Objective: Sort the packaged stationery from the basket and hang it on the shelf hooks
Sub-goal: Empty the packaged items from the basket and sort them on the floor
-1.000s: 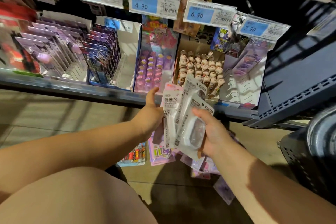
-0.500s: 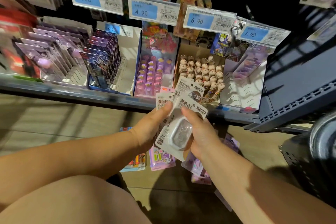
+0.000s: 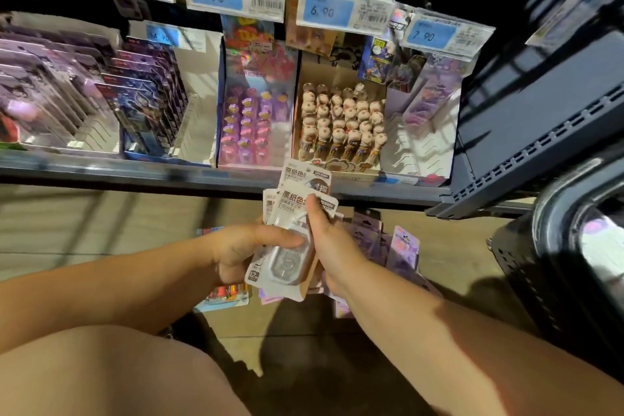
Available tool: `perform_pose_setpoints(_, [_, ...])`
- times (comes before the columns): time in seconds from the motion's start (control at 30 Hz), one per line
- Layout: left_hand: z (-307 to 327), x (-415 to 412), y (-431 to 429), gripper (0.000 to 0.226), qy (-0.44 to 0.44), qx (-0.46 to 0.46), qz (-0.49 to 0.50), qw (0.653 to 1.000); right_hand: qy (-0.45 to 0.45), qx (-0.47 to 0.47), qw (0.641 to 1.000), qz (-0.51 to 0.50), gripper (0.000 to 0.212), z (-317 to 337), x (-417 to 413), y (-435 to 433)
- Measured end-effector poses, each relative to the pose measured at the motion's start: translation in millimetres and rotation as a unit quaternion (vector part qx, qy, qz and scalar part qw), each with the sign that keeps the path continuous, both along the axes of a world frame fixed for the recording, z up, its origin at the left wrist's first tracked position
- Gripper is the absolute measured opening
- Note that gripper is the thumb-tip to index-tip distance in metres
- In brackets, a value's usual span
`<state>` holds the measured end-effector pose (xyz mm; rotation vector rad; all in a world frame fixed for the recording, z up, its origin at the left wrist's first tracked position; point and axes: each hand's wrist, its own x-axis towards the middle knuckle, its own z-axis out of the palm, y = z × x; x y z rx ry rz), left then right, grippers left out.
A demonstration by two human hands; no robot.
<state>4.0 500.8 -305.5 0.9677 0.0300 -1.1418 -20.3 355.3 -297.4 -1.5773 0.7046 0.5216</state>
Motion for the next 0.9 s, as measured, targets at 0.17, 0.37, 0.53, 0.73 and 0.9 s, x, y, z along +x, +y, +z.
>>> perform_pose_setpoints(0.17, [-13.5, -7.3, 0.0, 0.060, 0.022, 0.002, -0.026, 0.999, 0.018, 0.020, 1.000, 0.010, 0.082, -6.7, -11.1, -11.1])
perform_pose_setpoints(0.37, [-20.2, -9.5, -7.5, 0.081, 0.019, 0.033, -0.011, 0.999, -0.007, 0.062, 0.998, 0.006, 0.044, -13.5, -12.9, -24.7])
perform_pose_setpoints(0.53, [-23.2, -7.6, -10.0, 0.088, 0.004, 0.036, 0.028, 0.999, -0.042, 0.161, 0.985, -0.052, 0.035, -17.8, -12.9, -36.4])
perform_pose_setpoints(0.73, [-26.5, -2.1, -9.9, 0.072, 0.012, 0.016, 0.066, 0.998, -0.013, 0.238, 0.961, -0.143, 0.062, -19.1, -13.4, -49.5])
perform_pose_setpoints(0.9, [-34.0, 1.5, -9.5, 0.074, 0.014, 0.020, 0.087, 0.996, -0.023, 0.234, 0.954, -0.186, 0.055, -18.7, -12.1, -61.1])
